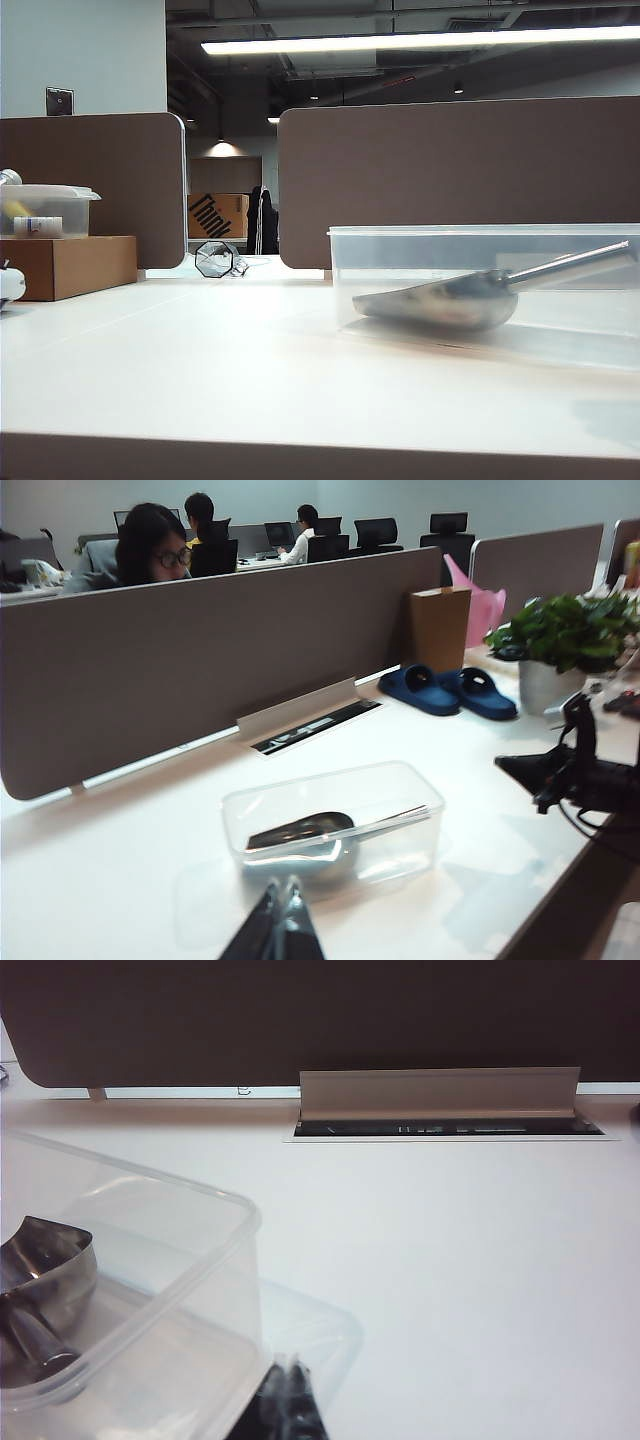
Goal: Pick up the metal ice scoop from the table and place it inside the transparent plastic box.
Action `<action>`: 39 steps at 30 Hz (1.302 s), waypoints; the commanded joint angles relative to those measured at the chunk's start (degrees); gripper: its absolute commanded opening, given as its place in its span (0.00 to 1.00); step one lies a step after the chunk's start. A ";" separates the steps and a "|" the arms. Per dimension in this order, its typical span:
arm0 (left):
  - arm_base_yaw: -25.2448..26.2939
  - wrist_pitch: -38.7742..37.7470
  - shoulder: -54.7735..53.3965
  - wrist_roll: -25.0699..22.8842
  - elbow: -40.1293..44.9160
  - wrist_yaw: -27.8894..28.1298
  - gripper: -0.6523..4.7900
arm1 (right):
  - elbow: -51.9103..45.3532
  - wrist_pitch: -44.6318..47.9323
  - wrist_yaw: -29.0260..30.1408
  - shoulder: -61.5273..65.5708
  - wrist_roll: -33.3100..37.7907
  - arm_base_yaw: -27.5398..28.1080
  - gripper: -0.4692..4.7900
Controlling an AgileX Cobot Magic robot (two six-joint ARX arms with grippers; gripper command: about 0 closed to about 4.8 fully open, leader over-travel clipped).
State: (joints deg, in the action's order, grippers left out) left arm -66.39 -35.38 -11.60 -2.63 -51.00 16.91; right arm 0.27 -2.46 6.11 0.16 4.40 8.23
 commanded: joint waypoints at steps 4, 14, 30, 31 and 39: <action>-0.02 -2.47 0.76 1.81 -0.02 -0.24 0.11 | 0.04 0.98 0.04 0.02 -0.11 0.02 0.09; -0.02 -3.78 0.79 0.20 -0.15 0.02 0.11 | 0.04 0.98 0.02 0.02 -0.11 0.02 0.09; 59.87 22.21 8.20 0.39 32.85 -27.91 0.11 | 0.04 0.96 0.02 0.02 -0.11 0.07 0.09; 62.60 24.11 9.14 1.31 35.47 -28.30 0.11 | 0.04 0.98 0.02 0.02 -0.11 0.07 0.09; 66.69 35.58 11.43 6.54 48.78 -28.33 0.11 | 0.04 0.96 0.02 0.02 -0.11 0.04 0.09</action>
State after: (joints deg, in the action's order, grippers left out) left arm 0.40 -1.23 -0.12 2.76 -2.66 -11.16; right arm 0.25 -2.46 6.09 0.16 4.40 8.29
